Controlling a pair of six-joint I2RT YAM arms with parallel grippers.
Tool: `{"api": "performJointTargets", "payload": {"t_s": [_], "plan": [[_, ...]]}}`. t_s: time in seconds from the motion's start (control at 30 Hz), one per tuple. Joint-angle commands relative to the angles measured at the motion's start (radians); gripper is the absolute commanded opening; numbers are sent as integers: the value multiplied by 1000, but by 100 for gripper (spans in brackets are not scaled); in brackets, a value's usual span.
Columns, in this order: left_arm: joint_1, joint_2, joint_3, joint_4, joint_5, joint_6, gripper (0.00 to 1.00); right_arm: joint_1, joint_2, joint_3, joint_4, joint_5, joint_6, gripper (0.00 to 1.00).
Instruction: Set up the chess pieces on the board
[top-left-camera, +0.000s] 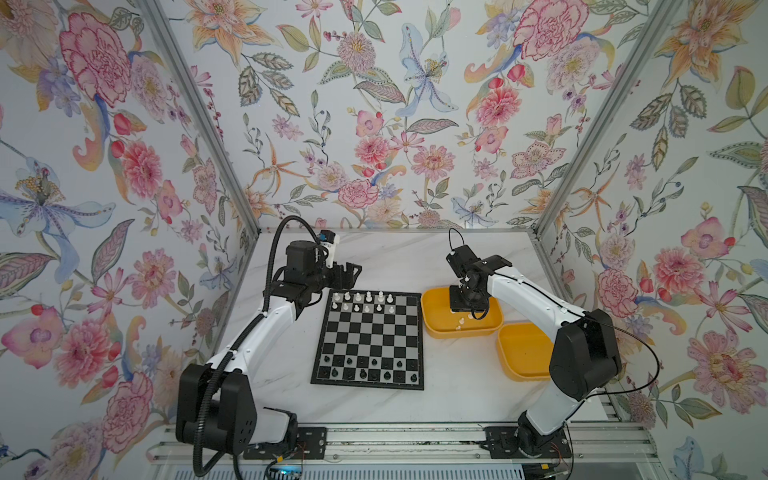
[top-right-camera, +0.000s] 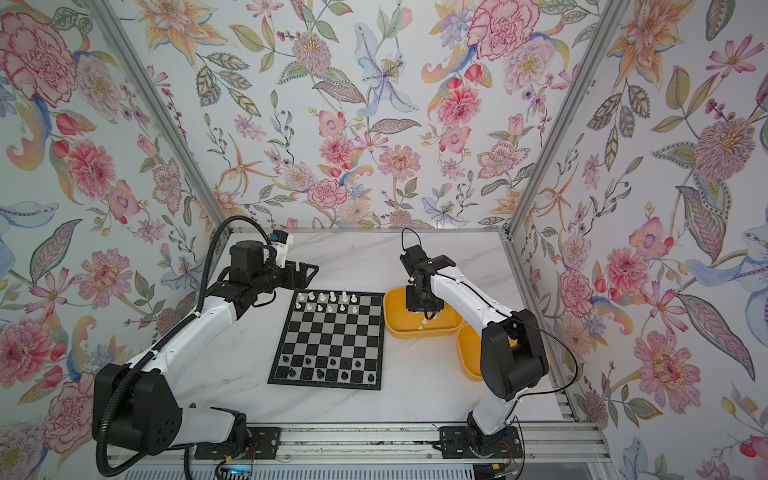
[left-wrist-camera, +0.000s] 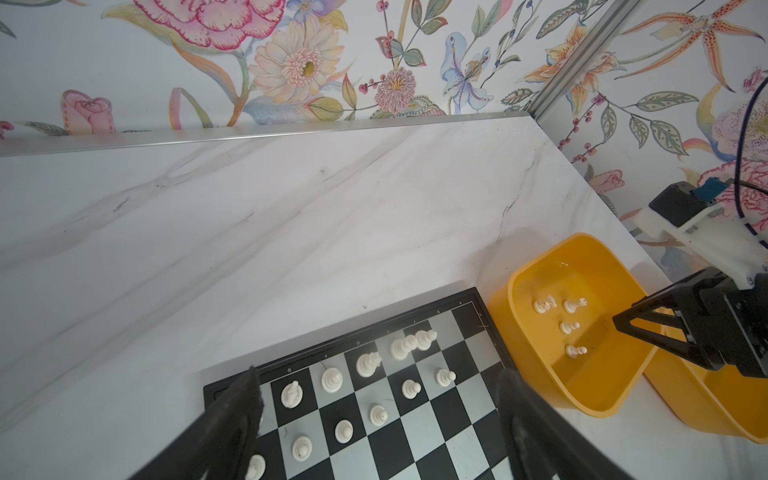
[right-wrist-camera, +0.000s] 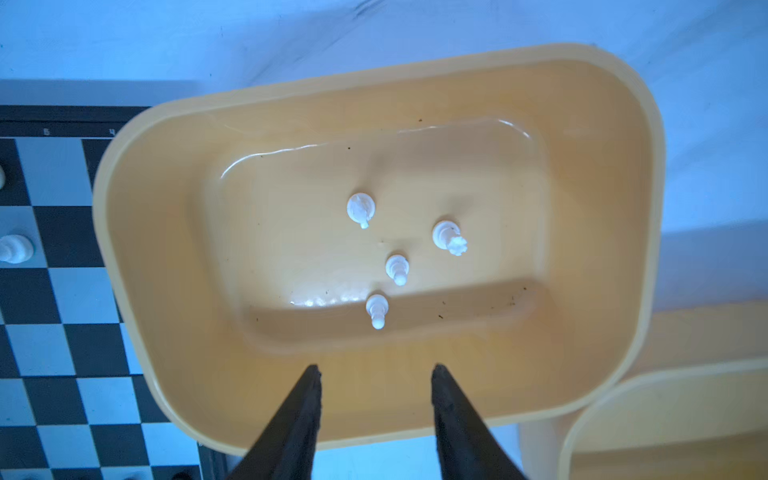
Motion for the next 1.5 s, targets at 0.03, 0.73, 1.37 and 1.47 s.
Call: {"api": "performJointTargets", "payload": {"t_s": [0.03, 0.73, 1.37, 1.47], "plan": [[-65, 52, 36, -10, -60, 62, 90, -30, 5, 14, -45, -28, -28, 46], [-295, 460, 393, 133, -242, 12, 90, -164, 102, -2, 38, -239, -137, 37], [-291, 553, 519, 59, -233, 161, 89, -115, 220, 66, 38, -204, -83, 30], [-288, 548, 510, 66, -231, 164, 89, -114, 222, 63, 38, -190, -82, 31]]}}
